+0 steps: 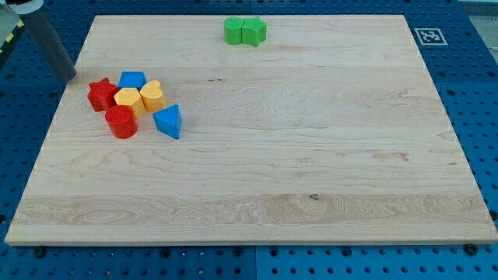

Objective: Nudge the group of blocks

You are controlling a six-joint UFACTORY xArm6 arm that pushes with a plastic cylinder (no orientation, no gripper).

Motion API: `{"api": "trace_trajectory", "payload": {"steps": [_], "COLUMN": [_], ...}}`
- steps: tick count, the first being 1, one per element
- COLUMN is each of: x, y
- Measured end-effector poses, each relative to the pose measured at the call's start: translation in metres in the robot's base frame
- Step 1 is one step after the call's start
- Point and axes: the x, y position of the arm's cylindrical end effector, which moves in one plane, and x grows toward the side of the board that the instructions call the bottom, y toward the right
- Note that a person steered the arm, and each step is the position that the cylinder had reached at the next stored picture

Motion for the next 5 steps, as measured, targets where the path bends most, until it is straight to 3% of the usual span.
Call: {"api": "trace_trajectory", "payload": {"steps": [2,3,5], "x": [0.053,0.056,0.070], "y": [0.001,0.004,0.098]}}
